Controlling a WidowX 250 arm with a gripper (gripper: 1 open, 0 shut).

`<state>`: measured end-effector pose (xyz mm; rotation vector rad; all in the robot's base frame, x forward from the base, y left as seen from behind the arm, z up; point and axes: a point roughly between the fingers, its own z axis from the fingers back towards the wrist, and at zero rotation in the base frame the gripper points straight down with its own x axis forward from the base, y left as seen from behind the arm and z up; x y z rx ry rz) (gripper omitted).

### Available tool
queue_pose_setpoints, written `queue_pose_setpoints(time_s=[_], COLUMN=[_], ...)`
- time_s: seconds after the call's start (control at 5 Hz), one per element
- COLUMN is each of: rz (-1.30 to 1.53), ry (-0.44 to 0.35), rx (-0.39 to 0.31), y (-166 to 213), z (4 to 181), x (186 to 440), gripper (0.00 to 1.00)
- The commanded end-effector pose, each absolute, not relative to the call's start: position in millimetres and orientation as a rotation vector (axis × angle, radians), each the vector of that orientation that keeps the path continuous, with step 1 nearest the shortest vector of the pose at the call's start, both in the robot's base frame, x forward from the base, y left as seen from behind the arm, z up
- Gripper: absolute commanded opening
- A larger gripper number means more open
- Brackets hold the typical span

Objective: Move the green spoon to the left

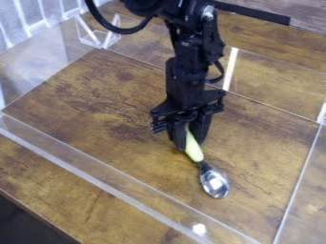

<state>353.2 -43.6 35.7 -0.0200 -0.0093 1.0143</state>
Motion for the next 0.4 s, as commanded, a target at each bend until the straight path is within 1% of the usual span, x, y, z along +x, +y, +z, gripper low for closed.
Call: queue_pose_setpoints(time_s=[0.0, 0.2], rz=[1.008, 1.002], ry=[-0.048, -0.042], rx=[-0.054, -0.061], y=[-36.8, -34.6], z=[53.8, 54.5], x=[367.9, 370.7], gripper=[0.00, 0.00])
